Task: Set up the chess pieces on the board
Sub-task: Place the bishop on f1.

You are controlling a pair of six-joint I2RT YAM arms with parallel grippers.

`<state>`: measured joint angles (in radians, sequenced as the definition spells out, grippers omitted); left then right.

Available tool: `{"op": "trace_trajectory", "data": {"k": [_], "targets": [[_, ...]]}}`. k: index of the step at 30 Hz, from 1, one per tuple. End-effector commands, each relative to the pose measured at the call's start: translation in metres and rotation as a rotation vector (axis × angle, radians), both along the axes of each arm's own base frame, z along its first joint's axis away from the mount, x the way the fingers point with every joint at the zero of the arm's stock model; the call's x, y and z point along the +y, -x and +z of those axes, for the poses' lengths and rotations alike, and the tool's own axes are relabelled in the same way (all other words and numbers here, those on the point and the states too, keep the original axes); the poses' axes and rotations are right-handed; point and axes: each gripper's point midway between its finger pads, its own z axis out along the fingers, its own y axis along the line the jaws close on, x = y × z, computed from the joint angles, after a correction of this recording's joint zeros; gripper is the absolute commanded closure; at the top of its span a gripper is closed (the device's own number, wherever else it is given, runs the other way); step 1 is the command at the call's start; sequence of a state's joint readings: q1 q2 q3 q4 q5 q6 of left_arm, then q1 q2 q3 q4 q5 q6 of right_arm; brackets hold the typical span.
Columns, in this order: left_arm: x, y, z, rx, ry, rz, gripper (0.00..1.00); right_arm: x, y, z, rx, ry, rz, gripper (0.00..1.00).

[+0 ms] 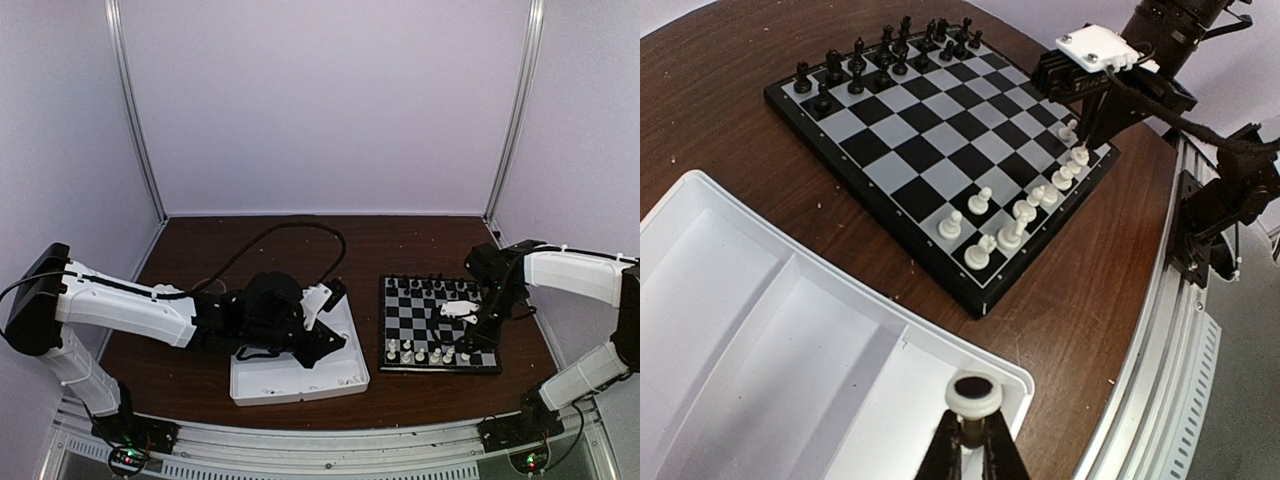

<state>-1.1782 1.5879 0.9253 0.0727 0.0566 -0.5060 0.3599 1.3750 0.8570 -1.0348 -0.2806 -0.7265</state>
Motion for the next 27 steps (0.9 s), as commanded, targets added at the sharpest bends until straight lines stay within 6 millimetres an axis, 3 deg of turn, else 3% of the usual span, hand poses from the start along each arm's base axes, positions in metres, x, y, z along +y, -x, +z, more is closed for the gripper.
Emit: {"op": "trace_trajectory", "data": {"k": [1,27], "targets": [[-0.0069,-0.0021,0.0101,-0.022,0.021,-0.007,0.98,0.0018,-0.0005,-0.0038,-0.001,0.001,-0.003,0.93],[-0.0039,-0.0007,0.0056,-0.013,0.023,-0.001,0.98,0.0044,0.0025,-0.0104,0.024,0.019,0.009,0.88]]}}
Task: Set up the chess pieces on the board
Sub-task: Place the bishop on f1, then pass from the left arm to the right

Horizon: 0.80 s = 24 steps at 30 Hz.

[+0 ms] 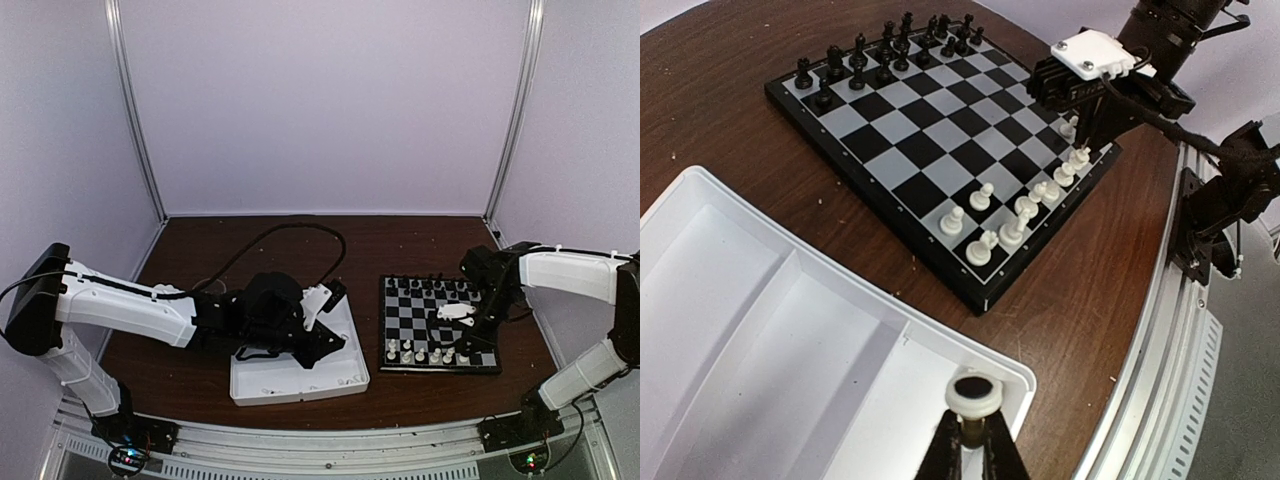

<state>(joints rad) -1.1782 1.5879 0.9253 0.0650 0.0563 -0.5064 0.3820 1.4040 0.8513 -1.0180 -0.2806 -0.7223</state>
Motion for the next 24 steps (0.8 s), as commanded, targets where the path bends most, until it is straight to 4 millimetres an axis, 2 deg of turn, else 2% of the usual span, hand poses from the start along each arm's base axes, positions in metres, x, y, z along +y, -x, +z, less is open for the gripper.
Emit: {"op": "trace_trajectory", "data": {"k": [1,5,8,11,14,17,22,24], "targets": [[-0.005,-0.001,0.007,-0.015,0.030,-0.003,0.98,0.000,0.000,-0.003,0.003,0.014,-0.011,0.87],[-0.005,-0.001,0.006,-0.015,0.028,-0.002,0.98,0.001,0.001,0.001,0.000,0.001,-0.010,0.79],[-0.005,-0.001,0.007,-0.016,0.027,-0.004,0.98,0.007,0.003,0.019,-0.015,-0.043,-0.006,0.72],[-0.006,-0.002,0.009,-0.020,0.024,-0.005,0.98,0.016,0.003,0.058,-0.047,-0.115,-0.010,0.67],[-0.008,-0.002,0.011,-0.023,0.028,-0.008,0.98,0.029,-0.007,0.104,-0.137,-0.208,-0.024,0.62],[-0.014,-0.004,0.020,-0.020,0.055,-0.020,0.98,0.044,-0.012,0.137,-0.199,-0.321,-0.013,0.59],[-0.019,-0.008,0.036,0.058,0.136,-0.061,0.97,0.075,-0.003,0.169,-0.192,-0.518,0.100,0.53],[-0.020,-0.006,0.044,0.107,0.163,-0.091,0.97,0.085,-0.003,0.175,-0.195,-0.546,0.147,0.52]]}}
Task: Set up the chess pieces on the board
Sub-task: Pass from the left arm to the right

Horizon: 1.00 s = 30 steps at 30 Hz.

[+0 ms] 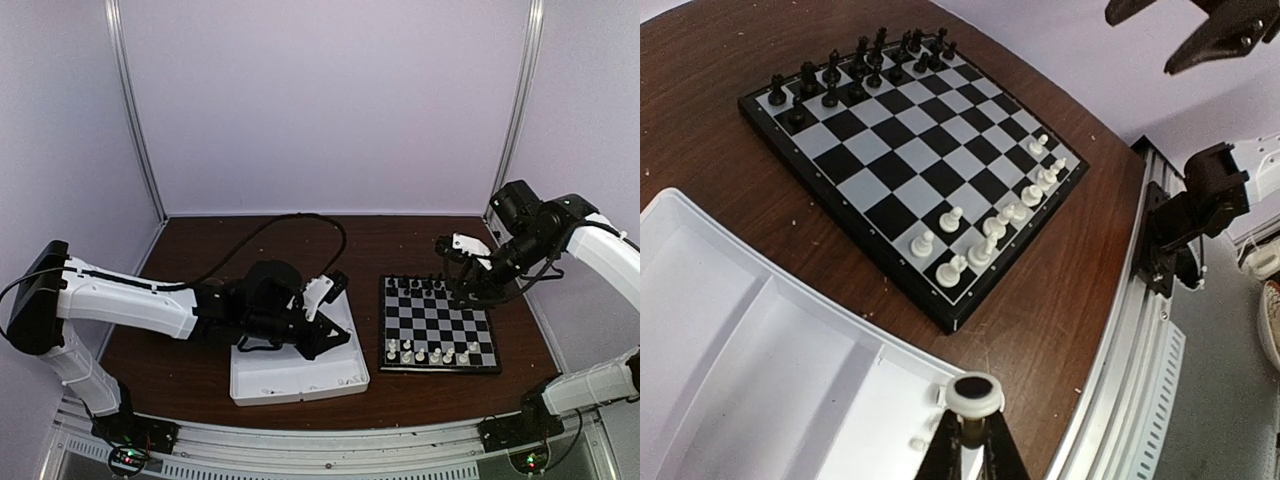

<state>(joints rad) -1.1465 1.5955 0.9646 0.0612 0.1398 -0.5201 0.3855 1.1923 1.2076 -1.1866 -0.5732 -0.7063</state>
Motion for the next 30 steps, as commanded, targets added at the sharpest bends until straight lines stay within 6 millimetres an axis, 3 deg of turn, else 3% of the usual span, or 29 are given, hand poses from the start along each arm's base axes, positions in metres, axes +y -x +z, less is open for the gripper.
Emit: {"op": "trace_trajectory", "data": {"k": [1,9,12,15,25,30], "targets": [[-0.013,-0.001,0.033,0.087,0.125,-0.077,0.97,0.030,0.015,0.017,0.027,-0.112,0.150,0.51],[-0.029,0.029,0.063,0.222,0.208,-0.296,0.95,0.088,0.019,0.025,-0.133,-0.040,0.392,0.49],[-0.033,0.032,0.066,0.253,0.230,-0.310,0.95,0.110,0.021,0.026,-0.165,-0.022,0.456,0.49],[-0.035,0.031,0.068,0.263,0.246,-0.304,0.95,0.128,0.020,0.014,-0.198,0.038,0.492,0.49],[-0.041,0.036,0.072,0.328,0.282,-0.332,0.95,0.152,0.029,0.005,-0.248,0.066,0.554,0.48],[-0.043,0.038,0.073,0.346,0.294,-0.341,0.95,0.152,0.052,0.002,-0.219,0.070,0.655,0.48]]}}
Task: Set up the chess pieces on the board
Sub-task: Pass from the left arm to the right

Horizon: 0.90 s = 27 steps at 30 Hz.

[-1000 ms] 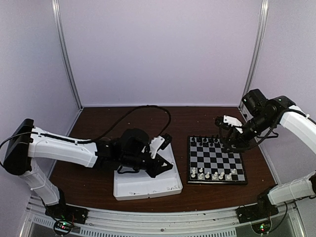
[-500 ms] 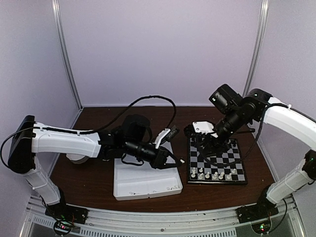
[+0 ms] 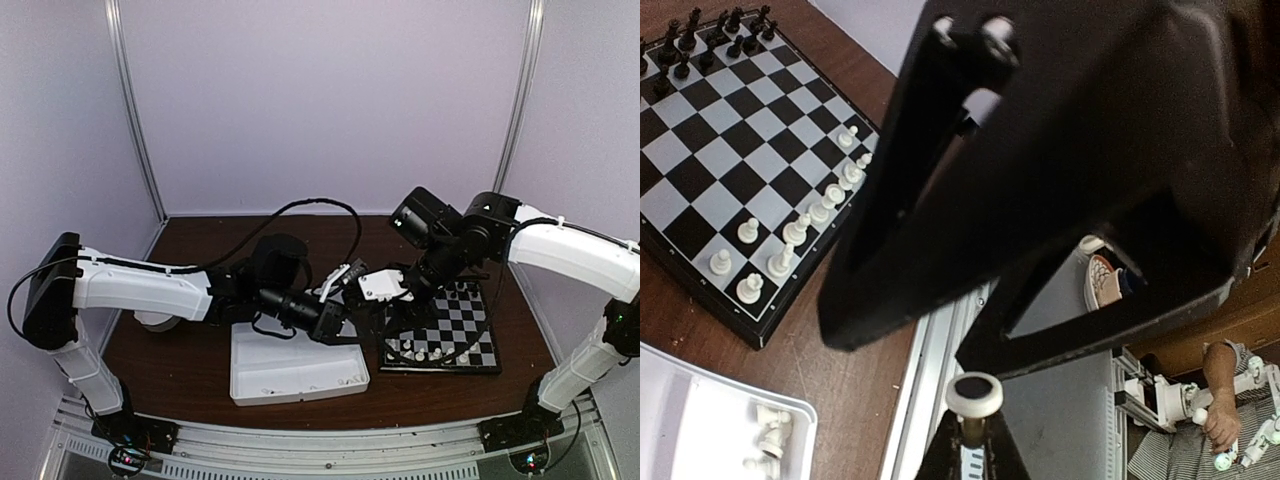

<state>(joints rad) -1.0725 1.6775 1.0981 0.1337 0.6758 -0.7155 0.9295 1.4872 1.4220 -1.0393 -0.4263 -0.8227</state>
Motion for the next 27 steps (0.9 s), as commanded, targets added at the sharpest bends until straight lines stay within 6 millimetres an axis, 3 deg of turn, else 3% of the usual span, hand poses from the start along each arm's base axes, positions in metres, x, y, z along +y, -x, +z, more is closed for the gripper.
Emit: {"op": "trace_trajectory", "data": {"k": [1,8,17,21,27], "targets": [[-0.009,0.000,0.020,0.003,0.077,-0.024,0.95,0.004,0.019,0.005,-0.009,0.005,0.103,0.49],[-0.011,0.000,0.023,0.027,0.102,-0.025,0.95,0.002,0.035,0.004,-0.011,0.033,0.170,0.55],[-0.011,-0.005,0.022,0.039,0.109,-0.005,0.94,0.006,0.028,0.003,-0.049,0.036,0.140,0.80],[-0.012,-0.009,0.024,0.042,0.107,0.017,0.88,0.007,0.021,0.003,-0.061,0.038,0.095,0.89],[-0.005,-0.018,0.020,-0.001,0.087,0.087,0.71,-0.001,0.003,0.004,0.007,-0.016,-0.037,0.92]]}}
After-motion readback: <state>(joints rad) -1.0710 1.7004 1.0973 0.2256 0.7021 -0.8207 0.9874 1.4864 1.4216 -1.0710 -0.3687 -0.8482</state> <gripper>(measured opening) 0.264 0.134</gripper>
